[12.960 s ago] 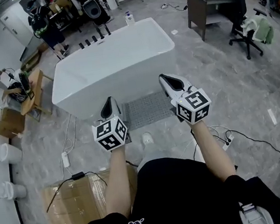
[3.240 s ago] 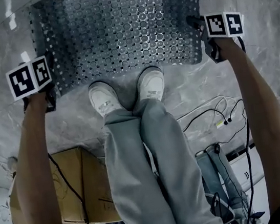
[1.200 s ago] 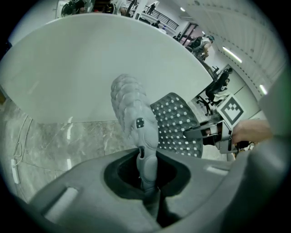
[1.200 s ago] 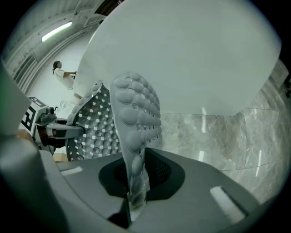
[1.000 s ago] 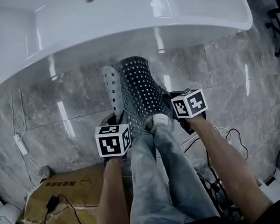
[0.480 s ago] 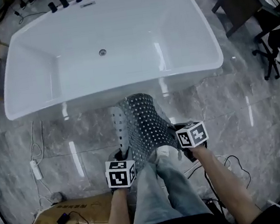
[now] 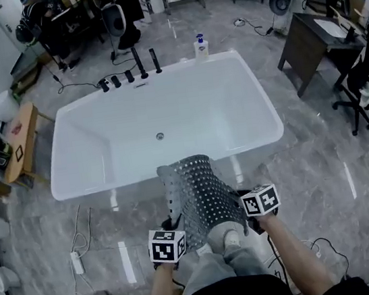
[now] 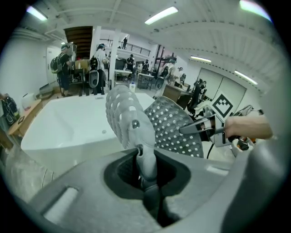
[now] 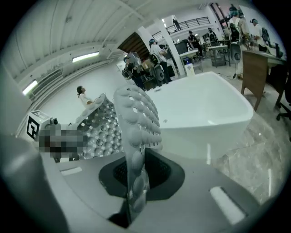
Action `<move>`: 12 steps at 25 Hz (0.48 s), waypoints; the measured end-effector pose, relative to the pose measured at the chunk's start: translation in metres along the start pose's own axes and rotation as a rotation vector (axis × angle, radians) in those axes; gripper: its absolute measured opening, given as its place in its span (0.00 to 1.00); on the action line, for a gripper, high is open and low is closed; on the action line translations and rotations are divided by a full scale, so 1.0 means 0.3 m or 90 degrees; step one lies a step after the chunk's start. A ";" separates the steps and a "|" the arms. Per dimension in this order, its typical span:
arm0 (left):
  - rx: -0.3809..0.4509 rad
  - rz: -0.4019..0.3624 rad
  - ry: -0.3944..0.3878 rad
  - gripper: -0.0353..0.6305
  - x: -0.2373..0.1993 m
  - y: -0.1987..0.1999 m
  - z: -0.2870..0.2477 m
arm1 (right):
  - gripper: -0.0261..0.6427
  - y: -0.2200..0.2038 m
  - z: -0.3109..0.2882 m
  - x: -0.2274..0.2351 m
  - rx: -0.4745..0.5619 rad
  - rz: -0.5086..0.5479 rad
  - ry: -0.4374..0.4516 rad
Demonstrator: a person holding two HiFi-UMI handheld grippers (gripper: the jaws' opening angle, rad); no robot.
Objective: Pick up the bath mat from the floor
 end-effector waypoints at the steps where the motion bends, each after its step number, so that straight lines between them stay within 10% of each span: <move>1: 0.018 -0.013 0.003 0.09 0.007 0.050 0.019 | 0.08 0.039 0.029 0.000 0.021 0.000 -0.001; 12: 0.163 -0.167 0.036 0.10 0.130 0.516 0.180 | 0.08 0.484 0.363 -0.062 0.233 0.065 0.001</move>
Point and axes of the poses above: the fingertips, and each gripper's own axes: z backward along the fingers, x to its right, y out of its top, the point moved 9 cm from there along z, backward along the fingers, and after that the axes turned 10 degrees about -y, right-handed, at the moved point
